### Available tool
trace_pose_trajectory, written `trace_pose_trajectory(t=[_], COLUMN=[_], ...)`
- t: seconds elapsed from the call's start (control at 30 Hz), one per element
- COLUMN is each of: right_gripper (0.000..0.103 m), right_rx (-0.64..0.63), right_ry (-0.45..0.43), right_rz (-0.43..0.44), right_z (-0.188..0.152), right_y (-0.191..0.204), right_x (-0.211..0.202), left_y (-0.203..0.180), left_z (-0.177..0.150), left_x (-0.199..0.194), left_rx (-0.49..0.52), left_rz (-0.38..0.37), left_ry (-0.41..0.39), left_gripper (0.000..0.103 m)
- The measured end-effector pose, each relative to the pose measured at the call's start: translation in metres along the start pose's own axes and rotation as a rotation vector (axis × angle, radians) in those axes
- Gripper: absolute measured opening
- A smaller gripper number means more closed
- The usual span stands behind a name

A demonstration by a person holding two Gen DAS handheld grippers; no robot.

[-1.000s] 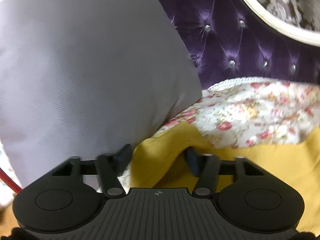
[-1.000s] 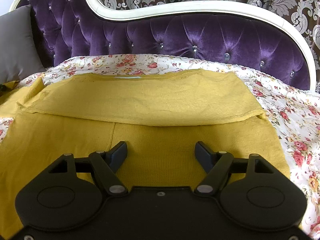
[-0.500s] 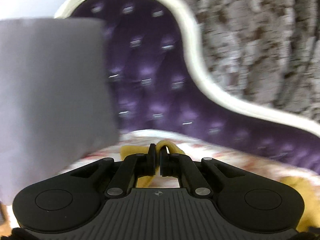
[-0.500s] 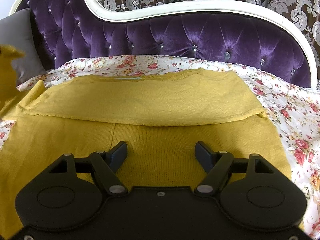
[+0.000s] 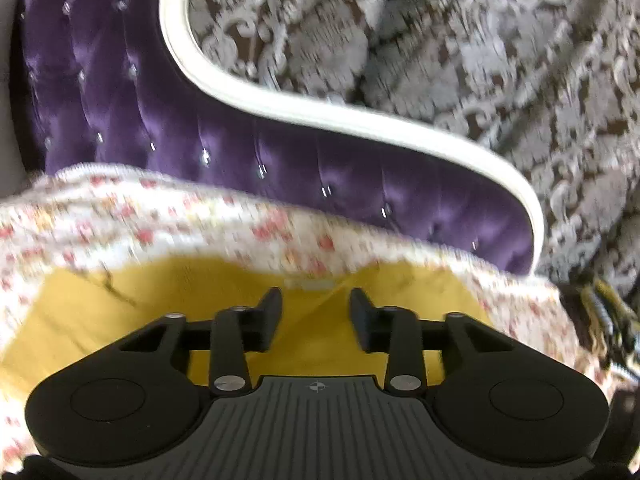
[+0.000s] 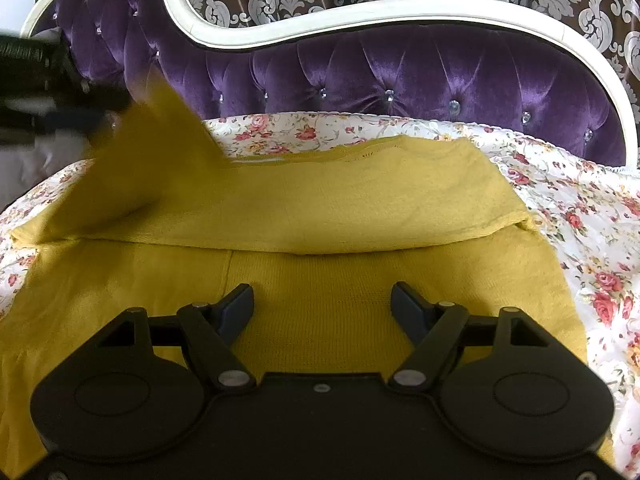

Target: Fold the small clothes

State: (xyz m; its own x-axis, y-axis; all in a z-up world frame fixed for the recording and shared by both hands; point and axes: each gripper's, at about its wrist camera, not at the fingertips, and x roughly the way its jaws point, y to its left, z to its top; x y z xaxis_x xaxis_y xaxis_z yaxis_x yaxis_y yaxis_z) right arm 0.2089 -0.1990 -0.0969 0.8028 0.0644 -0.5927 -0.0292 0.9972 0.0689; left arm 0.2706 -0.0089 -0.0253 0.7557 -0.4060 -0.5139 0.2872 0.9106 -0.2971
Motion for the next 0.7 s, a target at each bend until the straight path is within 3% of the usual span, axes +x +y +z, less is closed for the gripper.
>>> trace_pose_trajectory(t=[0.13, 0.37, 0.5, 0.6, 0.7], right_gripper=[0.078, 0.078, 0.076, 0.076, 0.061], right_rx=[0.003, 0.027, 0.147, 0.239, 0.309], right_ry=[0.002, 0.061, 0.051, 0.104, 0.172], right_rz=[0.003, 0.053, 0.184, 0.299, 0.351], right_z=[0.0, 0.015, 0.037, 0.054, 0.061], right_y=[-0.001, -0.006, -0.01, -0.01, -0.01], right_x=[0.0, -0.001, -0.01, 0.001, 0.019], left_y=[0.003, 0.019, 0.025, 0.017, 0.015], left_z=[-0.024, -0.062, -0.083, -0.09, -0.094], left_x=[-0.011, -0.031, -0.035, -0.037, -0.038], left_rx=[-0.022, -0.003, -0.004, 0.047, 0.046], left_rz=[0.003, 0.08, 0.103, 0.123, 0.132], left_ry=[0.047, 0.139, 0.156, 0.127, 0.105], left_gripper=[0.048, 0.048, 0.048, 0.048, 0.048])
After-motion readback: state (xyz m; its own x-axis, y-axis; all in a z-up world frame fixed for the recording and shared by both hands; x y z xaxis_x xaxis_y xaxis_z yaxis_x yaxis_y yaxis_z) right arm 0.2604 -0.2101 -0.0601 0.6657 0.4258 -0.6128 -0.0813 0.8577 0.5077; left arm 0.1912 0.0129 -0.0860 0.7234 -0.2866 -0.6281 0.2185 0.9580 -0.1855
